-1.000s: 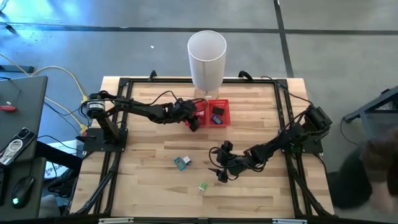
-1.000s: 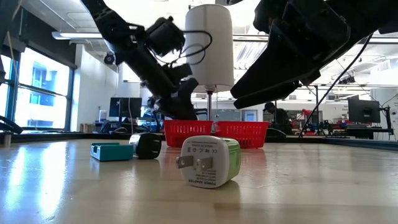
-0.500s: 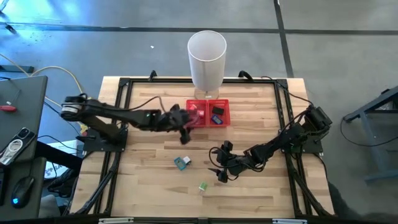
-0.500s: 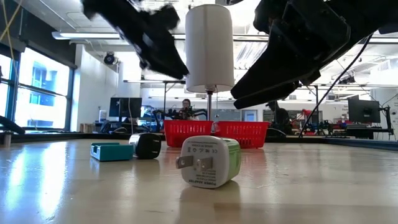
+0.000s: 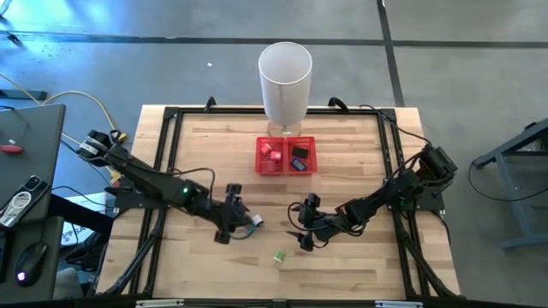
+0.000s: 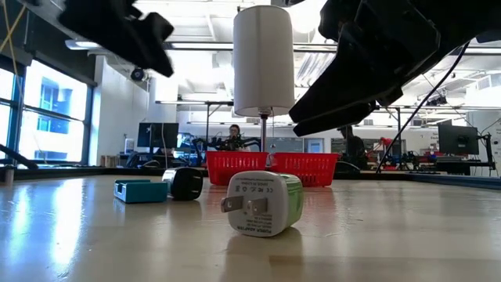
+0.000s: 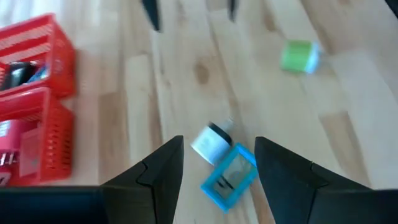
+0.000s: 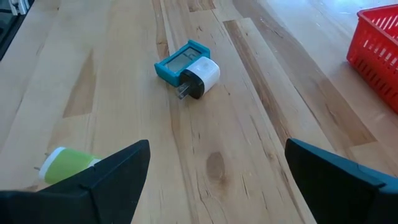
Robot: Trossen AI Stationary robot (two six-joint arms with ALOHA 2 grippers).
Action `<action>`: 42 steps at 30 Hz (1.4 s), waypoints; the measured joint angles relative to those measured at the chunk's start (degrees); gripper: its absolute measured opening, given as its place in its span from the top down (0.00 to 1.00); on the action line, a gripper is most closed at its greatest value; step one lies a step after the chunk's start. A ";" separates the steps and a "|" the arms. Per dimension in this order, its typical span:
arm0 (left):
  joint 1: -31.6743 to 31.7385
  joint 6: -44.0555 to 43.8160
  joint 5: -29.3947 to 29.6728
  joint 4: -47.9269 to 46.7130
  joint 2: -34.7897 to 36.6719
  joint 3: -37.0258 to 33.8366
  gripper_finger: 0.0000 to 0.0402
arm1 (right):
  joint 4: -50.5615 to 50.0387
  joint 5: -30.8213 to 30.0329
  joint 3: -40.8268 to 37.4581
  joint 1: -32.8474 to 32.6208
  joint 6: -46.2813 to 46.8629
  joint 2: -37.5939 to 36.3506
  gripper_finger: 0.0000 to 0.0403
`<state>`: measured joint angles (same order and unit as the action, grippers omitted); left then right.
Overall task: Pick & Place Office items
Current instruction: Put the light blue digital clock into the right red bin
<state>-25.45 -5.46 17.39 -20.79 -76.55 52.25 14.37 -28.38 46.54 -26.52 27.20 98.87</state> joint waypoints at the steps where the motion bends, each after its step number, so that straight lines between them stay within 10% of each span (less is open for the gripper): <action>1: -0.79 0.44 0.02 -0.67 0.00 0.00 0.53 | 0.00 0.00 0.00 0.00 0.02 0.00 0.10; 18: -3.61 -5.50 0.27 -1.54 -0.02 -0.02 0.52 | 0.87 0.00 0.00 0.07 0.02 0.00 0.10; 31: -4.86 -5.09 -1.18 -2.34 -0.22 -0.04 0.25 | 0.87 0.39 0.00 0.07 0.02 0.00 0.10; 42: -4.86 -9.85 -1.16 -2.26 -0.22 -0.04 0.23 | 1.90 0.42 0.00 0.00 1.75 0.00 0.10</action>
<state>-30.30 -15.31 16.23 -23.05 -76.77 52.21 16.27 -27.97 46.54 -26.52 28.95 98.87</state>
